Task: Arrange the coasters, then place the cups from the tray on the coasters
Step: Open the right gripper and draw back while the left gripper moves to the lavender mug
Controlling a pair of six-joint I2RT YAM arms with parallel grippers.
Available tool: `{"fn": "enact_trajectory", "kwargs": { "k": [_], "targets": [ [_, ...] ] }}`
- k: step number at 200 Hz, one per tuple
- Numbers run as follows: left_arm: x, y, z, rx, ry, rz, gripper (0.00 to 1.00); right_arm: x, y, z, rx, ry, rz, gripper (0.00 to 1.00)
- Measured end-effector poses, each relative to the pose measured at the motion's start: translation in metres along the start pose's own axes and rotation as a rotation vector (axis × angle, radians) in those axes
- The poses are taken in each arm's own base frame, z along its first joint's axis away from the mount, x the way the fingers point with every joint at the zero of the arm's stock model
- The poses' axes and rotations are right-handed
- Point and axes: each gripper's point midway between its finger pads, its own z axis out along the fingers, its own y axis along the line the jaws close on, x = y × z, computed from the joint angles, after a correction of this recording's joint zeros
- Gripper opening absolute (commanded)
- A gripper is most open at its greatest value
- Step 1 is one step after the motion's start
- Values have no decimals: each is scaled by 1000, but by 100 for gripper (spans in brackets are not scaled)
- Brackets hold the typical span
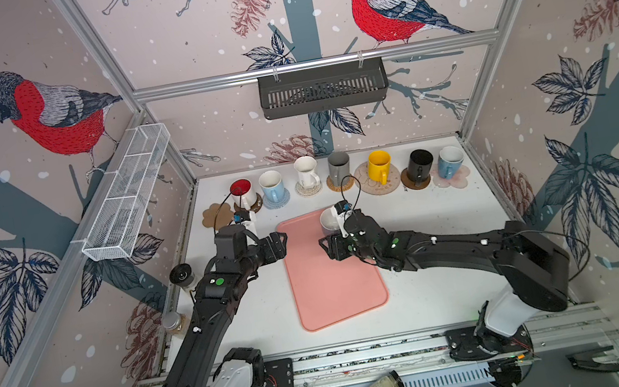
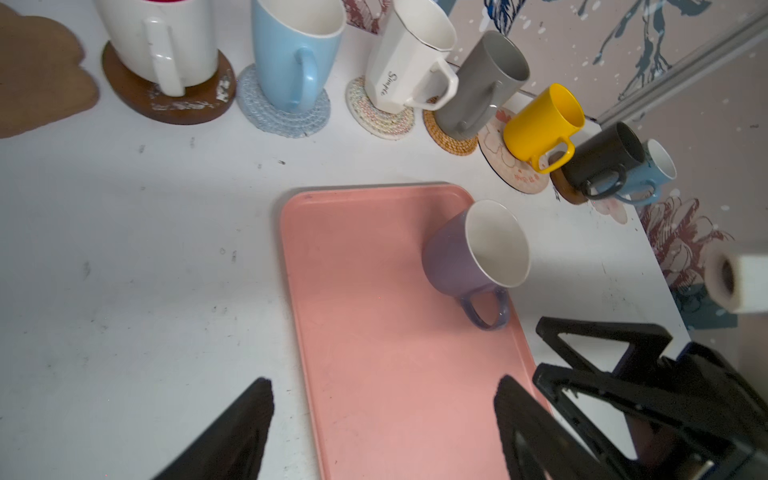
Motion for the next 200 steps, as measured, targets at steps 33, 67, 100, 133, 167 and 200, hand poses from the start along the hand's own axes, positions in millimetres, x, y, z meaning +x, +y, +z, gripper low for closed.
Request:
{"fn": "enact_trajectory", "kwargs": {
  "k": [33, 67, 100, 133, 167, 200],
  "targets": [
    [9, -30, 9, 10, 37, 83, 83, -20, -12, -35, -25, -73, 10, 73],
    [15, -54, 19, -3, 54, 127, 84, -28, -39, -85, -15, -169, 15, 90],
    [20, -79, 33, -12, 84, 164, 82, -40, -74, -135, 10, -311, 37, 99],
    [25, -89, 55, -63, 110, 159, 79, -44, -114, -168, 75, -425, 78, 100],
    [37, -87, 75, -116, 143, 135, 77, -29, -159, -169, 188, -428, 165, 99],
    [53, -90, 93, -149, 188, 138, 76, -15, -181, -160, 257, -388, 204, 99]
  ]
}}
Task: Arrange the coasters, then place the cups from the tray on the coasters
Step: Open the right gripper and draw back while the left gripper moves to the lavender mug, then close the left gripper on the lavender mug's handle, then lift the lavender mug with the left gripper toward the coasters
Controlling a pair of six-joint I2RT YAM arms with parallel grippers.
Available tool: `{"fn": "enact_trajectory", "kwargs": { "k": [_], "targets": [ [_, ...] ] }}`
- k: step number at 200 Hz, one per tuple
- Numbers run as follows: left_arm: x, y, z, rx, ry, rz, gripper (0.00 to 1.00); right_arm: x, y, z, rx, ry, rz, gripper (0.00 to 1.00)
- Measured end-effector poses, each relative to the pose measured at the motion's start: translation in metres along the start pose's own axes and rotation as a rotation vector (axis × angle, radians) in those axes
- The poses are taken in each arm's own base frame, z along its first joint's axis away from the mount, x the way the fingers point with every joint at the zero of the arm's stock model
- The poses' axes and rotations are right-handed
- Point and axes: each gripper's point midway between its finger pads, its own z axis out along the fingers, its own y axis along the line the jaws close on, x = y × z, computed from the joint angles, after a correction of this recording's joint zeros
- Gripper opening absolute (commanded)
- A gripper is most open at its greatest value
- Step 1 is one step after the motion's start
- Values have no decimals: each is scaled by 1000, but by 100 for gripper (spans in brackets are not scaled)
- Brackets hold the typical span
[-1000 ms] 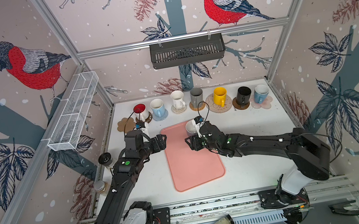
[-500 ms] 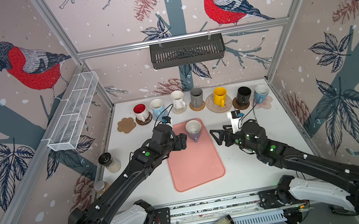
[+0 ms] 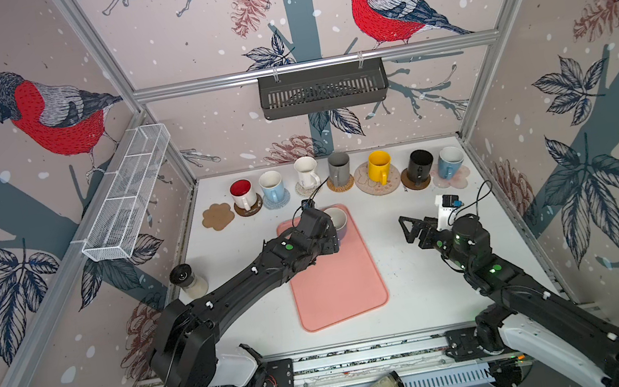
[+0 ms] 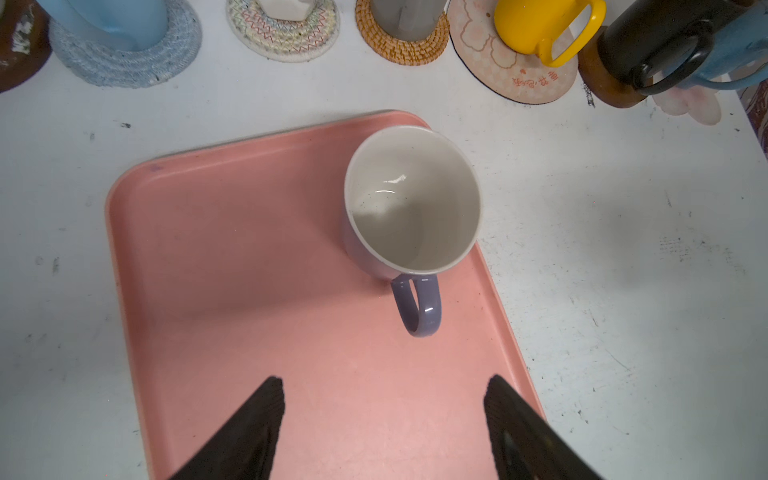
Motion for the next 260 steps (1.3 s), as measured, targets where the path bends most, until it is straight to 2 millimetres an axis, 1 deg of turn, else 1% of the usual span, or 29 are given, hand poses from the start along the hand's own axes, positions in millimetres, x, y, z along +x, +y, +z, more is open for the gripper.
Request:
{"fn": "enact_trajectory", "kwargs": {
  "k": [25, 36, 65, 96, 125, 151, 184, 197, 247, 254, 260],
  "targets": [
    [-2, -12, 14, -4, 21, -7, 74, 13, -21, 4, 65, 21, 27, 99],
    [-3, -15, 22, -12, 34, -19, 74, 15, -25, 4, 81, 23, 42, 100],
    [3, -18, 43, -39, 76, -32, 72, 15, -29, 4, 95, 17, 53, 100],
    [11, -18, 58, -61, 110, -30, 69, 13, -30, 3, 99, 9, 59, 99],
    [17, -16, 64, -74, 130, -27, 61, 13, -31, 2, 99, 5, 75, 99],
    [15, -18, 67, -75, 130, -27, 50, 15, -33, 3, 104, 12, 76, 99],
    [13, -21, 75, -84, 137, -24, 42, 20, -35, 5, 114, 28, 76, 99],
    [12, -22, 77, -86, 139, -24, 36, 21, -36, 6, 116, 32, 75, 100],
    [13, -15, 80, -132, 145, -12, 27, 23, -37, 7, 121, 41, 75, 99],
    [13, -14, 80, -138, 145, -9, 24, 24, -38, 7, 122, 43, 75, 99],
    [13, -13, 80, -143, 144, -7, 19, 24, -38, 8, 122, 44, 75, 99]
  ]
}}
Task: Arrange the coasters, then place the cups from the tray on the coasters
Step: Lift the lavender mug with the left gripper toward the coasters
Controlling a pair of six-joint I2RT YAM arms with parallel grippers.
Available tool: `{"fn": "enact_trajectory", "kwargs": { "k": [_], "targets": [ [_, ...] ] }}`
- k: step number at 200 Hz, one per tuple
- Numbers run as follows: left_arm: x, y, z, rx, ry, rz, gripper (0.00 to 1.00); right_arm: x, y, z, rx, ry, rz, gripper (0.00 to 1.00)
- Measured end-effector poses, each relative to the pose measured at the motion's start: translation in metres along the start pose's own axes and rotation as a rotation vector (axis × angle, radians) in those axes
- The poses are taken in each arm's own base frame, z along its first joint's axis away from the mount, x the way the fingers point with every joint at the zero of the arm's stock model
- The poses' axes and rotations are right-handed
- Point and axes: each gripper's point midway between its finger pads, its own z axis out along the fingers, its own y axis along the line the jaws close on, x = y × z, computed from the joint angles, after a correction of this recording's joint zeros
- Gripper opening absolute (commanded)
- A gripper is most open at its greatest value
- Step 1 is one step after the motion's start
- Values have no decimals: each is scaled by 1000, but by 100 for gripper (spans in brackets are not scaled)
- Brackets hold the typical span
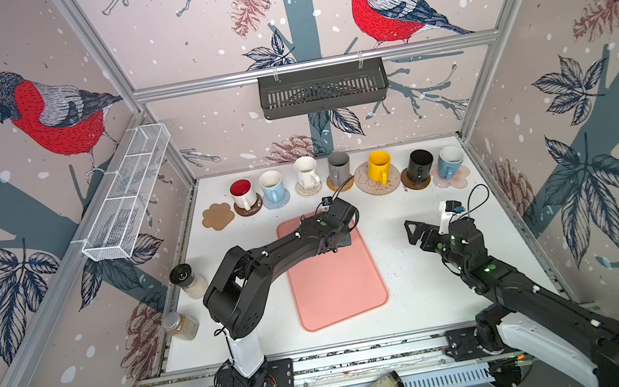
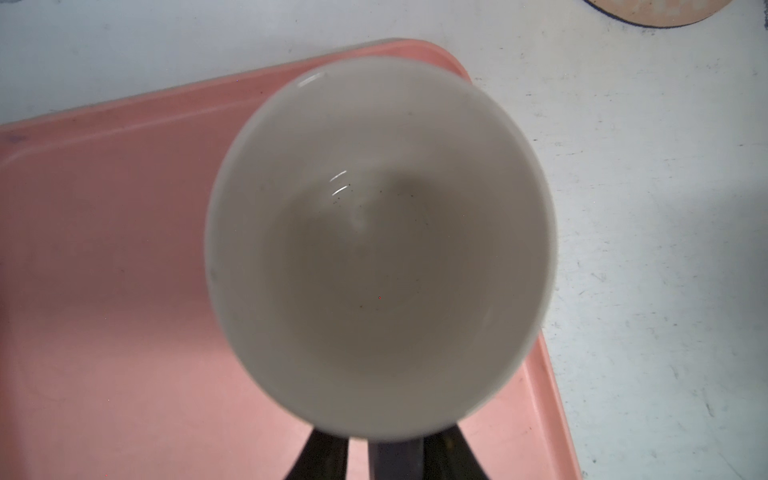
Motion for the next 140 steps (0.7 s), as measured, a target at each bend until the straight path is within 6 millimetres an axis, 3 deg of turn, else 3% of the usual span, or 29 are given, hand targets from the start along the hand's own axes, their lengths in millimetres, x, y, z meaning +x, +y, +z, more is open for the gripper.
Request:
{"fn": "enact_trajectory", "kwargs": {
  "k": [13, 40, 88, 113, 140],
  "targets": [
    [0, 1, 0, -7, -1, 8, 10, 1, 0, 1, -1, 4, -1, 99],
    [-1, 2, -1, -13, -2, 9, 0, 2, 1, 1, -6, 11, -1, 100],
    [-4, 12, -11, -23, 6, -2, 0, 3, 2, 1, -12, 15, -3, 100],
    [-17, 26, -30, -19, -27, -25, 0, 3, 2, 1, -15, 17, -4, 100],
    [-31, 54, -58, -26, -76, -76, 0, 4, 5, 2, -34, 20, -5, 100]
  ]
}}
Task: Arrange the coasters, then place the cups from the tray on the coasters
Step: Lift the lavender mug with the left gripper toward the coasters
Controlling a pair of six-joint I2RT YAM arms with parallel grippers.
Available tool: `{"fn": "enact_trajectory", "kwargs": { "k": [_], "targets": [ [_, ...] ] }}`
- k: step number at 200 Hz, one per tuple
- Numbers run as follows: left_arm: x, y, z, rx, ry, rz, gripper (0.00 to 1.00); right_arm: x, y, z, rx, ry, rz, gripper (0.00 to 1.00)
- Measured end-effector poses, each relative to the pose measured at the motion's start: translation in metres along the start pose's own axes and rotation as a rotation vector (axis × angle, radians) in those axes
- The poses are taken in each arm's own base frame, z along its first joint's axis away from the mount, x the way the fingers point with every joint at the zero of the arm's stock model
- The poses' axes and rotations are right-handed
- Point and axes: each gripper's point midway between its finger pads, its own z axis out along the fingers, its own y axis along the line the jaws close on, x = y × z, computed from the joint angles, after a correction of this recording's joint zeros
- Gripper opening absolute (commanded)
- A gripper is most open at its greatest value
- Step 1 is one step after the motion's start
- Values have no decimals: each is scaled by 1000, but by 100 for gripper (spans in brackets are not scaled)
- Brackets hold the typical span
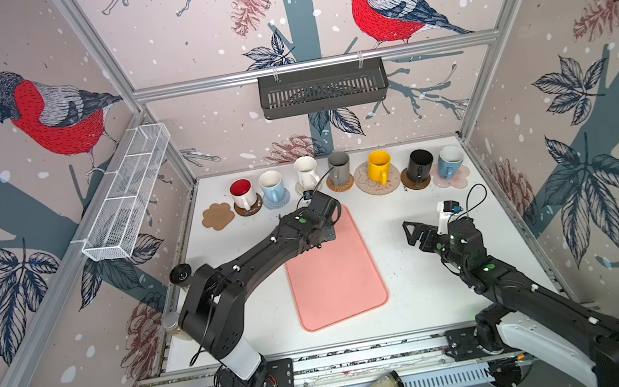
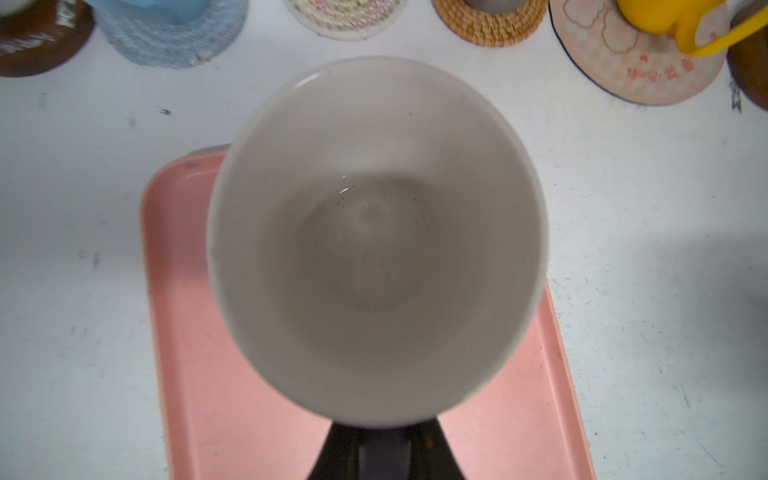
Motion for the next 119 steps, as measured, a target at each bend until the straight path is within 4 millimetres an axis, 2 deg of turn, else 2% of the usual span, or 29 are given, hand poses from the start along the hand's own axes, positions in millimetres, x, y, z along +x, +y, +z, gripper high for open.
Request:
{"fn": "enact_trajectory", "kwargs": {
  "k": [40, 72, 90, 119],
  "targets": [
    [-22, 63, -33, -69, -78, -98, 0, 6, 6, 1, -23, 21, -25, 100],
    [-27, 122, -54, -154, -128, -186, 0, 8, 12, 0, -42, 26, -37, 100],
    [-31, 149, -67, -190, -156, -223, 0, 9, 15, 0, -49, 27, -42, 100],
    [-36, 185, -75, -254, -186, -285, 0, 11, 17, 0, -51, 29, -48, 100]
  ]
}}
